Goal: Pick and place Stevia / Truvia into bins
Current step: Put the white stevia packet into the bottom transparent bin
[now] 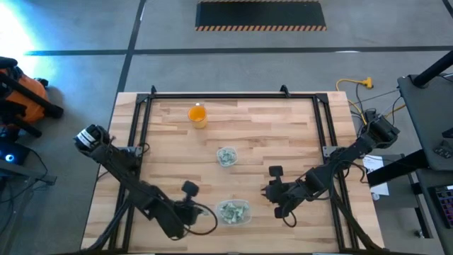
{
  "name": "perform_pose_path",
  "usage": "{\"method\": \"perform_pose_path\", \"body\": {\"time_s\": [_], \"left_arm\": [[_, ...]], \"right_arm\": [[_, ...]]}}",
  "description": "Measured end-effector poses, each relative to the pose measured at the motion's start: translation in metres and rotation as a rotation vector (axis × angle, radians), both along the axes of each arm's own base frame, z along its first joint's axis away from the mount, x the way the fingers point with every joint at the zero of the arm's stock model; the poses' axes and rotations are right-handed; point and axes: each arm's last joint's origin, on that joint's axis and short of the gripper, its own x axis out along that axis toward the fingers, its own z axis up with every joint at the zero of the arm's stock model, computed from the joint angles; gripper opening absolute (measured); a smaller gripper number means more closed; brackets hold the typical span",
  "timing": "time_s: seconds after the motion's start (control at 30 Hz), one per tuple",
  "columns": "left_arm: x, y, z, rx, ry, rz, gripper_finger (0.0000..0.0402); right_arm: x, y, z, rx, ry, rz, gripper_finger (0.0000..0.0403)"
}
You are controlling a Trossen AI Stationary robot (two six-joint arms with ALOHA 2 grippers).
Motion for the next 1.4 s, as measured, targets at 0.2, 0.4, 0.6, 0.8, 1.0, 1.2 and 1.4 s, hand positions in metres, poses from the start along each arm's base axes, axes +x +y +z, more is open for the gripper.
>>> {"method": "perform_pose_path", "body": {"time_s": [0.2,0.4,0.6,0.8,1.0,1.2,1.4], "left_arm": [[0.023,0.005,0.008,0.022,-0.145,-0.074,0.0001],[0.042,0.018,-0.005,0.033,-0.22,-0.082,0.0001],[0.059,0.025,-0.026,0.022,-0.173,-0.082,0.0001],[0.078,0.027,-0.052,-0.068,-0.126,-0.144,0.0001],[0.084,0.026,-0.061,-0.076,-0.102,-0.15,0.0001],[0.084,0.027,-0.058,-0.089,-0.11,-0.146,0.0001],[0.084,0.027,-0.058,-0.086,-0.107,-0.146,0.0002]], "right_arm": [[0.0,0.0,0.0,-0.001,0.002,0.0,0.0057],[0.0,0.0,0.0,-0.002,0.003,0.001,0.0057],[-0.001,0.0,-0.001,-0.003,0.008,0.002,0.0057],[-0.001,-0.001,-0.002,-0.005,0.011,0.002,0.0057],[-0.001,-0.001,-0.002,-0.004,0.01,0.0,0.0057],[-0.001,-0.001,-0.002,-0.003,0.011,-0.001,0.0057],[-0.002,-0.001,-0.003,-0.005,0.013,-0.001,0.0057]]}}
